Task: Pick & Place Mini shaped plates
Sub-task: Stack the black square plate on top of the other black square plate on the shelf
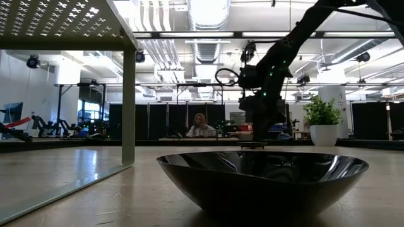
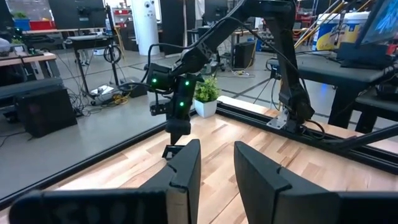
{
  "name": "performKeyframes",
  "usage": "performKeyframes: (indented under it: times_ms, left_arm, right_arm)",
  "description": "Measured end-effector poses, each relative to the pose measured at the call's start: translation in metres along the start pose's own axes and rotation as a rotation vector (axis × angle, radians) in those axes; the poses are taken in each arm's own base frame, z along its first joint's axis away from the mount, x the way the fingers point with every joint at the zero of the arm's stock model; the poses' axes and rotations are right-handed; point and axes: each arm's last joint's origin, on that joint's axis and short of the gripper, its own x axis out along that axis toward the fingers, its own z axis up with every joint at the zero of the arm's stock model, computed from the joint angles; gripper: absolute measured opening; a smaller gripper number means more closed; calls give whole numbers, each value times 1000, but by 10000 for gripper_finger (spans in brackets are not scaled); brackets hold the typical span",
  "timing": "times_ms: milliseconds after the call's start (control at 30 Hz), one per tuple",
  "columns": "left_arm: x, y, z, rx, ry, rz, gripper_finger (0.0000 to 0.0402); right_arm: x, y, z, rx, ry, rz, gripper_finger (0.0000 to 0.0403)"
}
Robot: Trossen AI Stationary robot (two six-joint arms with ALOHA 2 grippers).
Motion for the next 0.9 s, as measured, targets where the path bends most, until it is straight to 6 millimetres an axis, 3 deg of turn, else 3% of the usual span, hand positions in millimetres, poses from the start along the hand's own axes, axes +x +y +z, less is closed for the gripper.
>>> performKeyframes:
  times_ms: [900]
  left_arm:
    - [0,-1,0,-9,1,-1,92]
  right_arm:
    - [7,-3,-7,5,15,-4,56]
